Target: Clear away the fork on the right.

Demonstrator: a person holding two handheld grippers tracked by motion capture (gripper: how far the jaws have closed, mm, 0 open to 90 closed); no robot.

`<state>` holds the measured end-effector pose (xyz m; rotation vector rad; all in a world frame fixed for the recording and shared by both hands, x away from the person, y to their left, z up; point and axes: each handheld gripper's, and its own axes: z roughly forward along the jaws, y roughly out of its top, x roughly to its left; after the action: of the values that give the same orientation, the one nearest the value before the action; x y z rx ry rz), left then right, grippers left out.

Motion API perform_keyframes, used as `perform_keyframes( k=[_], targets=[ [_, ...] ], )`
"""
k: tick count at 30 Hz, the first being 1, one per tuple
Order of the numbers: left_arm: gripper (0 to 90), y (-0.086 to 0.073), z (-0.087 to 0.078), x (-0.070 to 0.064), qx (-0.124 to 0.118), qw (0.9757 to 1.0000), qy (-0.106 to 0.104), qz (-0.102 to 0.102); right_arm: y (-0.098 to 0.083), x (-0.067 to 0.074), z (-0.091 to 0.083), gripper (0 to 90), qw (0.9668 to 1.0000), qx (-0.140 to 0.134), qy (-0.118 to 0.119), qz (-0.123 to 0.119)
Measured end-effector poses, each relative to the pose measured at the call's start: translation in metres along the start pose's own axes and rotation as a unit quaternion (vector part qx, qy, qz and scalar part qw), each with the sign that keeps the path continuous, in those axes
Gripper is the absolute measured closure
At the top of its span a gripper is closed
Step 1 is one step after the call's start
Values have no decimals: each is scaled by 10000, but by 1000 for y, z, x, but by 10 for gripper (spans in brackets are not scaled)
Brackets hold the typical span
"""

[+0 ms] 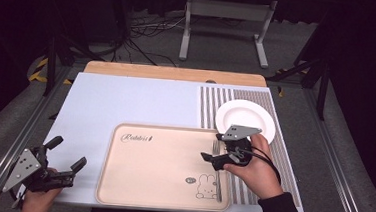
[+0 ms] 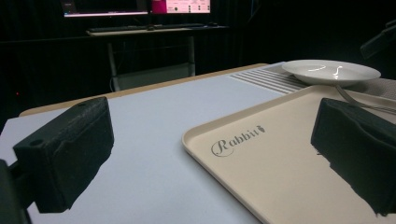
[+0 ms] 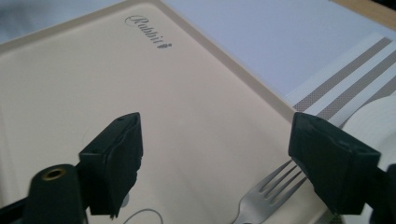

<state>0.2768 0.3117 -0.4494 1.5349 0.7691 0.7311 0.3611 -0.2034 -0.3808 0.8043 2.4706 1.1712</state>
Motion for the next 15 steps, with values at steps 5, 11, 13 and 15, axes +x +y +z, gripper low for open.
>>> perform_keyframes(
  k=[5, 11, 13, 15],
  targets=[
    [1, 0, 0, 0, 7, 10000, 3, -5, -3, -4, -12, 155, 9992, -286, -92, -271],
    [1, 0, 0, 0, 4, 10000, 8, -4, -10, -9, -26, 117, 9962, -803, -214, -242],
    [1, 0, 0, 0, 7, 10000, 10, -7, -12, -12, -31, 107, 9948, -952, -268, -257],
    [1, 0, 0, 0, 16, 10000, -1, 1, -16, -14, -37, 107, 9934, -1079, -296, -241]
  ],
)
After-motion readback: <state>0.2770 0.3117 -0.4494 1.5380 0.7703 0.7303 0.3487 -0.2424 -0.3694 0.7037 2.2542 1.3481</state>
